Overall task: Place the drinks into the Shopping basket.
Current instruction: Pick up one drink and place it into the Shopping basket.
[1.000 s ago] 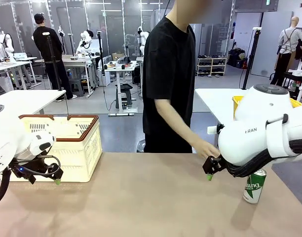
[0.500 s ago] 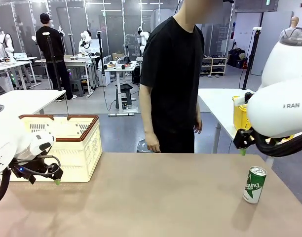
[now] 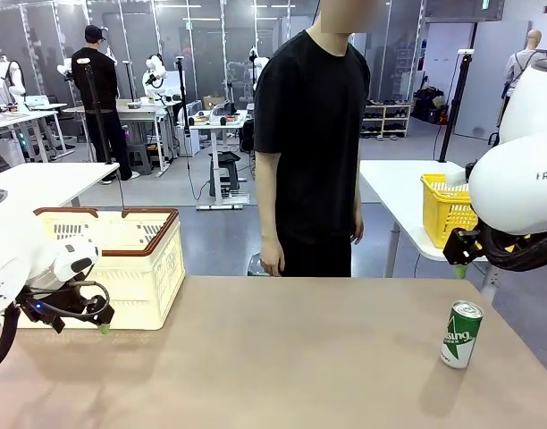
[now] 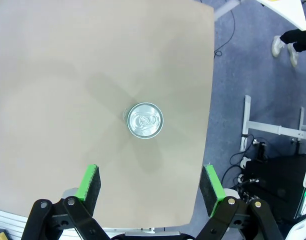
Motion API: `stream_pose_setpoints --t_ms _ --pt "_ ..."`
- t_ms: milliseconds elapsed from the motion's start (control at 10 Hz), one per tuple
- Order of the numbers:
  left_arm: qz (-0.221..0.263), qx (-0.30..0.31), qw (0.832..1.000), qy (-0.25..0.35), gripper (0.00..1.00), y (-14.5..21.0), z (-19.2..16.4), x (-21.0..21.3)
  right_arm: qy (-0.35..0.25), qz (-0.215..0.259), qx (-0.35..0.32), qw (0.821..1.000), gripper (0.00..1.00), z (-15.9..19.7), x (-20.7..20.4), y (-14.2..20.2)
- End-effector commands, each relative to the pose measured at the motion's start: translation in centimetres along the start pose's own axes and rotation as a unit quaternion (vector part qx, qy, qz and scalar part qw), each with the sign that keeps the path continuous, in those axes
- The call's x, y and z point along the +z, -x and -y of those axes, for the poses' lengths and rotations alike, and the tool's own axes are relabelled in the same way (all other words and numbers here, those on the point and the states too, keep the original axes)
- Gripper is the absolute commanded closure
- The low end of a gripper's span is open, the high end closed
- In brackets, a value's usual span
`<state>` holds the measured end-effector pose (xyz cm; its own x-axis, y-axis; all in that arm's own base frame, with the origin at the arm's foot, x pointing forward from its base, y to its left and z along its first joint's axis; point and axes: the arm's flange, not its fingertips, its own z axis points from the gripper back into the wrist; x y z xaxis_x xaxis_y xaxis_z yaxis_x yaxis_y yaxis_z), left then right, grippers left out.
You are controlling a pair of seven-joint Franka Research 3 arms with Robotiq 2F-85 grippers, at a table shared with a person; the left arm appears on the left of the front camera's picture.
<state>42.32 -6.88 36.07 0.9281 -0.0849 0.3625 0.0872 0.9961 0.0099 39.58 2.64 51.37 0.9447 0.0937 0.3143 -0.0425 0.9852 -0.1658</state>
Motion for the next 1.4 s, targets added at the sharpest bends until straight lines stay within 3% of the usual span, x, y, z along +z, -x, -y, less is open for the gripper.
stream_pose_setpoints --t_ms 0,700,1300 --pt "-0.001 0.007 1.0 0.0 0.0 0.0 0.0 0.0 -0.024 -0.016 0.01 1.0 0.0 0.8 -0.6 -1.2" --pt "-0.001 0.007 1.0 0.0 0.0 0.0 0.0 0.0 -0.073 -0.062 0.008 0.995 0.0 2.0 -7.5 -3.5" --pt "-0.001 0.007 1.0 0.0 0.0 0.0 0.0 0.0 -0.077 -0.092 -0.005 0.993 0.0 1.8 -12.9 -3.5"
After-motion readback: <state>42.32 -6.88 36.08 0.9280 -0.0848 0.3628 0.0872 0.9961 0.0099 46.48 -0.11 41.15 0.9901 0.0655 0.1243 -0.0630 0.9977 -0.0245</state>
